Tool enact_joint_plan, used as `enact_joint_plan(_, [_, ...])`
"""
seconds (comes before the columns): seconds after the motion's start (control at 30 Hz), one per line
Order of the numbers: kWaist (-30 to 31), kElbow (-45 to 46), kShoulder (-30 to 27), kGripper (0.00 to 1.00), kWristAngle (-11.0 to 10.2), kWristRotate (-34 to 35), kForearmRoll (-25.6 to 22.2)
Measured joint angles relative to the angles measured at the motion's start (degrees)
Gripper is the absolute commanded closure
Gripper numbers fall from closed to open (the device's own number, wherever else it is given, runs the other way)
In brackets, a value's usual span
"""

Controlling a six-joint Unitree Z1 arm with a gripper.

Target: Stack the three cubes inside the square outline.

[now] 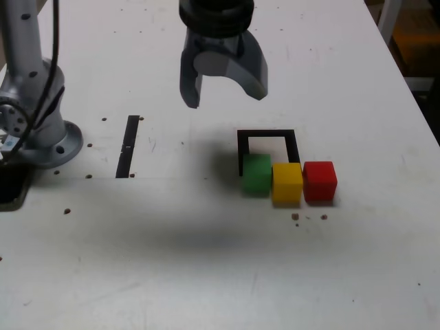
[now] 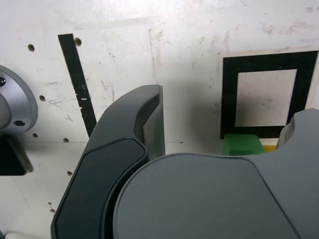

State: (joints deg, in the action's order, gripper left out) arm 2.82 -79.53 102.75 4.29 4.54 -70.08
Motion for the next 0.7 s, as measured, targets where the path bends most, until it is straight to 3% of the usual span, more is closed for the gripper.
enact_joint_plan(0.2, [-0.15,-5.62,2.79,0.11,-0.84,-3.88,-1.31])
enact_joint_plan(0.7, [3.71,-7.61,4.19,0.11,0.55,-13.55,-0.97])
